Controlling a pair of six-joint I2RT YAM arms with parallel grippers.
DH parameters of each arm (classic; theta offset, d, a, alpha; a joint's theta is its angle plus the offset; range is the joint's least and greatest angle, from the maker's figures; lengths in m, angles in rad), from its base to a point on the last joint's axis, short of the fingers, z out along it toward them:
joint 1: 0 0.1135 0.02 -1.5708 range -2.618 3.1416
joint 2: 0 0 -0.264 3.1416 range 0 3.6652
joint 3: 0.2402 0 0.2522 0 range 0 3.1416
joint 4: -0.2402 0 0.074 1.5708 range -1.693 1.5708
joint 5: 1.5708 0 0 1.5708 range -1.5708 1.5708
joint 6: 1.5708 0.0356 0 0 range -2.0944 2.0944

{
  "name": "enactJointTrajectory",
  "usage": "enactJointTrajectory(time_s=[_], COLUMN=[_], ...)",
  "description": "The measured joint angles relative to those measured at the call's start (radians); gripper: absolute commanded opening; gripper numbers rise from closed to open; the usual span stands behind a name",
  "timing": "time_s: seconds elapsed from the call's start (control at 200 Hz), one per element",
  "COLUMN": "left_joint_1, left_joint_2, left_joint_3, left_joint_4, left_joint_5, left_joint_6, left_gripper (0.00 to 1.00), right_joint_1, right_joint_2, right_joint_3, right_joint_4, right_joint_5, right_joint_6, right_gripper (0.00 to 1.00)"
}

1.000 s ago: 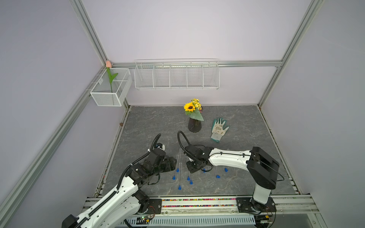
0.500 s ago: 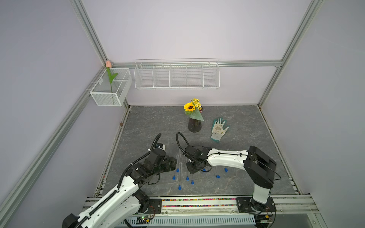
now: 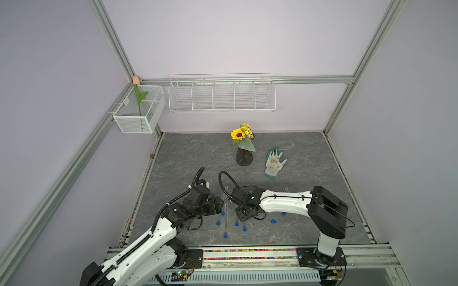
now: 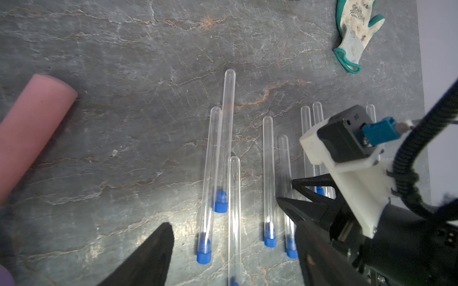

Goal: Remove stoppers from test tubes
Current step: Pick up the test tube at the center of the board.

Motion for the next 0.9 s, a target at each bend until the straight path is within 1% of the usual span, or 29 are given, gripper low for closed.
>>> enactJointTrajectory(time_s=[0.12,0.215,0.615,0.72,0.9], left_joint_1=[0.0,0.0,0.0,0.0,0.0], left_joint_2=[0.001,0.001,0.001,0.005,0.026], left_joint_3=[0.0,0.0,0.0,0.001,0.029], left_joint_4=[0.002,0.003,-0.005,-0.005,-0.011], left_joint_5=[0.007,0.01,0.011,0.011,0.021], left_joint_6=[-0.008,-0.014,-0.017,-0.017,-0.017], left_gripper=[0.79,0.79,0.79,0.79,0.79], right_joint_1=[0.013,0.019,0.019,0.019,0.014], right_joint_2=[-0.019,-0.029,-0.029,-0.029,-0.042], right_joint_3=[-0.026,-0.04,-0.04,-0.038,-0.044], right_joint_4=[-0.002,-0.002,-0.013,-0.014,-0.018], right_joint_5=[0.011,0.017,0.041,0.043,0.049], right_joint_6=[0.021,0.035,0.078,0.088,0.096], right_gripper=[0.34,0.29,0.19,0.16,0.14])
